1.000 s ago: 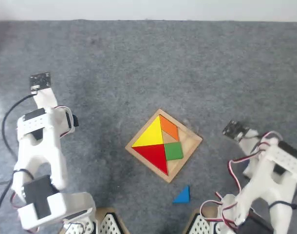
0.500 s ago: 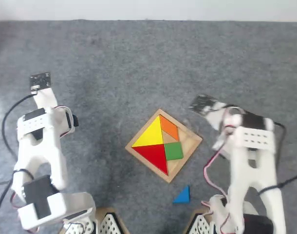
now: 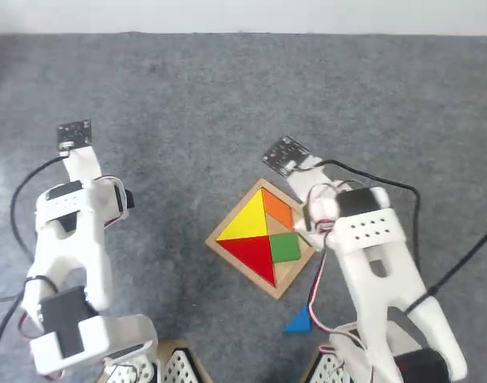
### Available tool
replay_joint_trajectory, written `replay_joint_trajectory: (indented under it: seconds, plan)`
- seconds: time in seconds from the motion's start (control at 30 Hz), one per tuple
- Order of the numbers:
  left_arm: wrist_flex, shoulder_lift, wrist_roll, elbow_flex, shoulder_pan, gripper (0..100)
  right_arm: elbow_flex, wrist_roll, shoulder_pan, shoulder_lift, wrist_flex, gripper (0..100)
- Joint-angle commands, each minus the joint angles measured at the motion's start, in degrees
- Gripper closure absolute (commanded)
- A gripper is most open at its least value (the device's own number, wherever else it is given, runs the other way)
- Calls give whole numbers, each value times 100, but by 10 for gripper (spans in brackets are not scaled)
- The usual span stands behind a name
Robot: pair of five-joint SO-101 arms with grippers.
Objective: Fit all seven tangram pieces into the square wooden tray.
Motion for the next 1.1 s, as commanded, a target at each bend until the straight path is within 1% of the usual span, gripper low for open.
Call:
replay_joint_trajectory:
  seconds: [0.0,0.07,0.2,0.27,0.37,0.43,0.5,0.63,0.7,0.73,0.77,0.87,0.93,1.07]
  plan:
    - [-97,-229,18,-22,44,794,-308,-387,-488,136,-382,990]
    - [-97,-229,18,-22,44,794,-308,-466,-611,541,-585,990]
    - [-97,-229,18,-22,44,794,-615,-633,-602,1288,-760,986]
    - [-97,-229,18,-22,44,794,-791,-668,-708,1349,-778,986]
    - [-97,-229,18,-22,44,794,-941,-695,-1059,1376,-804,986]
    - [-97,-229,18,-22,44,794,-993,-941,-1218,1437,-866,987]
    - [-97,-229,18,-22,44,794,-1020,-1275,-1209,1516,-998,989]
    - [-97,-229,18,-13,44,794,-1231,-2136,-778,1798,-1015,990]
    - [-97,-229,18,-13,44,794,-1284,-2365,-585,1877,-1015,987]
    - [-97,-229,18,-13,44,794,-1301,-2277,-576,1886,-998,986]
    - [-97,-229,18,-13,44,794,-1301,-2022,-585,1886,-936,986]
    - [-97,-229,18,-13,44,794,-1451,-756,-523,1789,-145,985]
    - [-97,-229,18,-13,53,794,-1582,-149,-251,1692,251,985]
    - [-88,-229,18,-13,53,794,-1688,325,593,1710,549,985]
